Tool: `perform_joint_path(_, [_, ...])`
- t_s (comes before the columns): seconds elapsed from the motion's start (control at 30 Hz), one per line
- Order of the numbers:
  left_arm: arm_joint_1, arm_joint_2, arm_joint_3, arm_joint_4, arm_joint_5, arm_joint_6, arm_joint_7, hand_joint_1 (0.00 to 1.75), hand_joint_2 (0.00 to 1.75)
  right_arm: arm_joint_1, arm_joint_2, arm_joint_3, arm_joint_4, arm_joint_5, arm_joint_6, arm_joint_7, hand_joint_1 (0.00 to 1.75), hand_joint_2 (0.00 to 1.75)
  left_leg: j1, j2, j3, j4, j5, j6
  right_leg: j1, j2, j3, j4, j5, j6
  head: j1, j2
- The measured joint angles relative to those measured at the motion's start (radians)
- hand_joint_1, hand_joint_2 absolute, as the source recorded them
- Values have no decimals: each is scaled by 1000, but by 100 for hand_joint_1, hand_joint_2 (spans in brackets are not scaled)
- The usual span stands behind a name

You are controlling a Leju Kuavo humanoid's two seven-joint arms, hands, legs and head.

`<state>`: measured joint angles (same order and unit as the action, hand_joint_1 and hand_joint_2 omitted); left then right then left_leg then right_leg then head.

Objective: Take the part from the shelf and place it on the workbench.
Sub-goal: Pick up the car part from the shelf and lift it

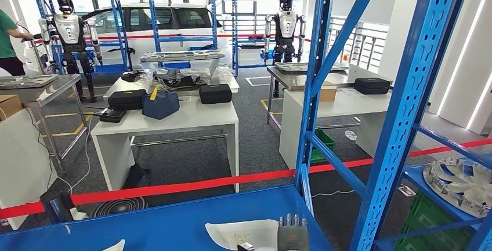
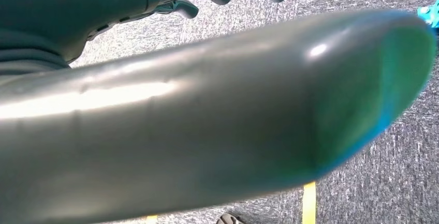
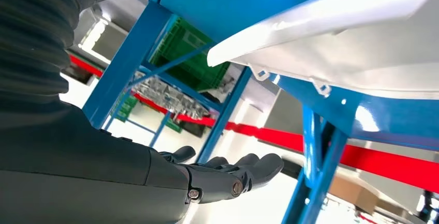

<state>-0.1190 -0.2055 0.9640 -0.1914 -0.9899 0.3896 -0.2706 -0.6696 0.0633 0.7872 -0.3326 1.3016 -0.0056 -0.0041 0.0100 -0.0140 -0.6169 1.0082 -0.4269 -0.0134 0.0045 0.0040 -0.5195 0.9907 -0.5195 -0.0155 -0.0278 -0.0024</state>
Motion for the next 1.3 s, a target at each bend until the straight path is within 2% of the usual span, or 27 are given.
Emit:
perform_joint_path(0.37, [4,-2,0,3,12,-4,-37,0,0,8,-1,21,14,-76,-15,0,0,175,0,0,0,0,0,0,0,0,-1,0,0,0,0,0])
perform_joint_path(0.73, [8,0,0,3,25,0,-71,0,0,38,-29,-18,26,-157,-9,0,0,175,0,0,0,0,0,0,0,0,-1,0,0,0,0,0])
perform_joint_path(1.03, [11,1,0,3,25,11,-71,0,0,48,-39,-39,31,-169,-7,0,0,175,0,1,0,0,0,0,0,0,-1,0,0,0,0,0])
perform_joint_path(1.3, [14,1,0,5,13,12,-59,0,0,32,-44,-40,31,-151,-49,0,0,175,0,0,0,0,0,0,0,0,0,0,0,0,0,0])
